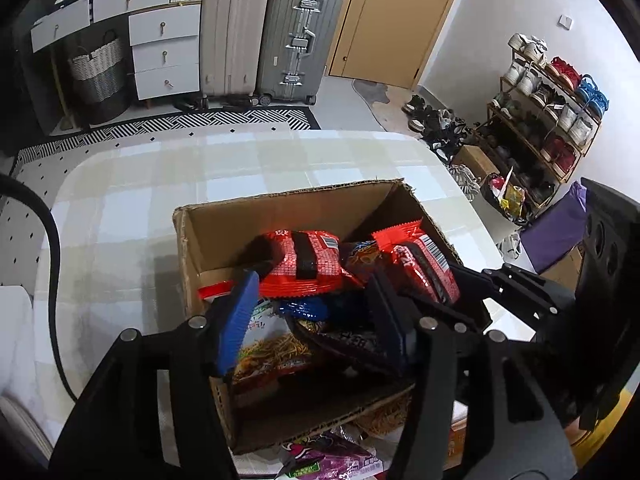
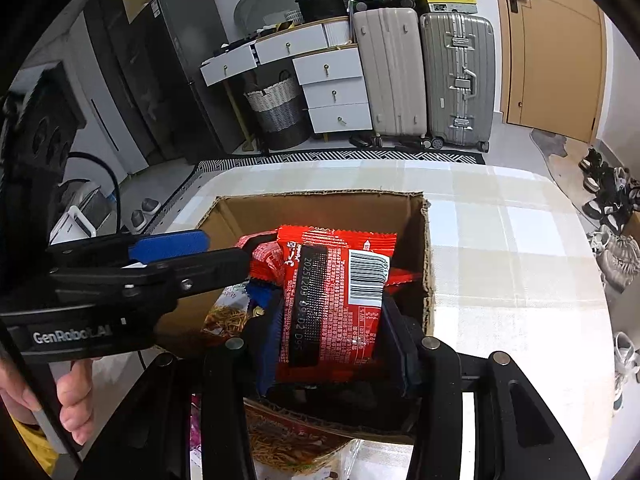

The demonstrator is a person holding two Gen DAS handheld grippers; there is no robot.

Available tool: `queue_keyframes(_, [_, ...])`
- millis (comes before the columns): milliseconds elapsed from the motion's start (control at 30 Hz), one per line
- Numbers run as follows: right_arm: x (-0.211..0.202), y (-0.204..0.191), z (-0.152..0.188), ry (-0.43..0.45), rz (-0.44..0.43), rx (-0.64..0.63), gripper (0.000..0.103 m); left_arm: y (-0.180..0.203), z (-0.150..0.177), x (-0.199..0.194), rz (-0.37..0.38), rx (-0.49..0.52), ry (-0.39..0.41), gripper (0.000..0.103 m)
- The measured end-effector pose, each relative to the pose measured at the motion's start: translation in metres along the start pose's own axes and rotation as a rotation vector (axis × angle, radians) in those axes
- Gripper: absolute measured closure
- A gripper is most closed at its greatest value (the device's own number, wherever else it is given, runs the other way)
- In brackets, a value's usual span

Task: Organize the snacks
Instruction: 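Lower both wafer packs into the box and open both tools, then lift both tools out of the box and back toward the remaining snacks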

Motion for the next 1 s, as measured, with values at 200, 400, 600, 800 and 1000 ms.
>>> queue_keyframes(200, [-0.004,-0.003,-0.001,-0.007,0.022,-0.02,0.056,0.005,0.001,-0.019,0.009,-0.017,0.025,0.044])
queue_keyframes(400, [-0.019,-0.007,-0.002,0.028,0.041,-0.037,0.053,0.01,0.005,-0.039,0.006,-0.02,0.035,0.041])
queue_keyframes(600, [-0.04,-0.004,0.001,0.054,0.04,-0.021,0.053,0.02,0.016,-0.065,0.01,-0.022,0.054,0.038])
queue_keyframes(800, [-0.073,0.002,0.017,0.075,0.043,0.0,0.035,0.043,0.037,-0.103,0.015,-0.034,0.108,0.023])
queue_keyframes(1000, [-0.124,0.007,0.031,0.16,0.07,0.013,0.018,0.08,0.064,-0.158,0.01,-0.005,0.18,0.019])
Point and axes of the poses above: each gripper's, at about its wrist camera, not at the fingertips, and x roughly the way its jaws point, y to its right, z to its underside, the point moved 8 cm from there along x, roughly the way its jaws point, and after that the axes turned 15 degrees about z, right-handed, at the moved point
